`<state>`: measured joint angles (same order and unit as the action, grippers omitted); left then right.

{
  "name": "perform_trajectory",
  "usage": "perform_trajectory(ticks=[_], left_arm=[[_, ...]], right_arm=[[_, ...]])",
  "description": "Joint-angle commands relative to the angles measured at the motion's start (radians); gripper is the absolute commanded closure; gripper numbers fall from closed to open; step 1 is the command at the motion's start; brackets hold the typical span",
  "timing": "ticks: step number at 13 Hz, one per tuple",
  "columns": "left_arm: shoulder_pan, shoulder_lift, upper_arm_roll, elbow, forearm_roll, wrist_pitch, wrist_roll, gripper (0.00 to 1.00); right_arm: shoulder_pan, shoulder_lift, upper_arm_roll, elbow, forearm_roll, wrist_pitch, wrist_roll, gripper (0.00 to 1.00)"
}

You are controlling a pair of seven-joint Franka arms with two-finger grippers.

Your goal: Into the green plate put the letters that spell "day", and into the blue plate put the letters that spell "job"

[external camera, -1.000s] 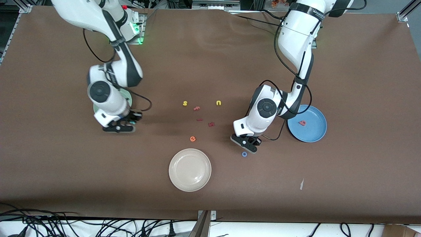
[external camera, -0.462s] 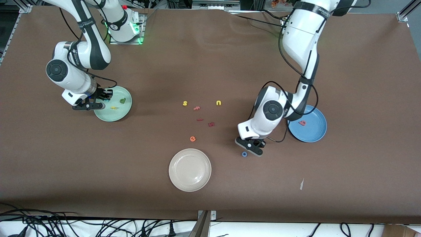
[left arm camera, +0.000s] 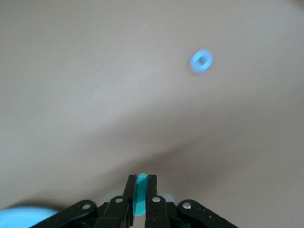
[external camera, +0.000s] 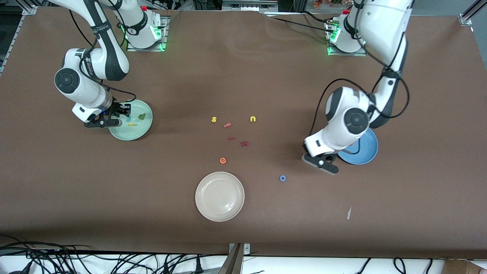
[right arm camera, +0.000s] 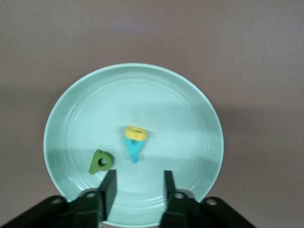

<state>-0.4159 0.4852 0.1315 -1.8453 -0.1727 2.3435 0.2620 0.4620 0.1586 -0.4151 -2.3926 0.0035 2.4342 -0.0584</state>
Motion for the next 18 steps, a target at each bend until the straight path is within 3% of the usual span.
perform_trajectory(ticks=[1, 6, 7, 9, 10, 11, 13, 15, 16, 18], left_arm=[[0.128, -0.153, -0.013, -0.197, 0.067, 0.008, 0.123, 1.00], [0.190, -0.231, -0.013, -0.341, 0.073, 0.026, 0.129, 0.97], [0.192, -0.229, -0.013, -0.342, 0.073, 0.026, 0.132, 0.85], [0.190, -0.229, -0.013, -0.353, 0.073, 0.026, 0.134, 0.50], [0.190, -0.229, -0.015, -0.350, 0.071, 0.026, 0.134, 0.36], [0.189, -0.231, -0.015, -0.347, 0.068, 0.026, 0.134, 0.30], [0.186, -0.229, -0.023, -0.339, 0.062, 0.026, 0.134, 0.28], [0.172, -0.209, -0.039, -0.304, 0.059, 0.031, 0.134, 0.27], [0.158, -0.183, -0.053, -0.261, 0.058, 0.033, 0.128, 0.27], [0.109, -0.101, -0.059, -0.142, 0.058, 0.068, 0.117, 0.27]], right_arm=[[0.006, -0.001, 0.004, 0.003, 0.016, 0.014, -0.014, 0.00], [0.006, -0.037, 0.004, 0.065, 0.016, -0.042, -0.023, 0.00], [0.006, -0.042, 0.004, 0.129, 0.016, -0.129, -0.024, 0.00], [0.006, -0.030, 0.006, 0.345, 0.016, -0.444, -0.034, 0.00], [0.006, -0.037, 0.003, 0.422, 0.020, -0.524, -0.049, 0.00], [0.007, -0.062, 0.007, 0.473, 0.020, -0.555, -0.064, 0.00], [0.007, -0.079, 0.006, 0.570, 0.021, -0.685, -0.067, 0.00], [0.007, -0.080, 0.007, 0.732, 0.021, -0.922, -0.069, 0.00], [0.006, -0.077, 0.007, 0.794, 0.012, -1.017, -0.069, 0.00], [0.009, -0.088, 0.012, 0.825, 0.013, -1.054, -0.074, 0.00]])
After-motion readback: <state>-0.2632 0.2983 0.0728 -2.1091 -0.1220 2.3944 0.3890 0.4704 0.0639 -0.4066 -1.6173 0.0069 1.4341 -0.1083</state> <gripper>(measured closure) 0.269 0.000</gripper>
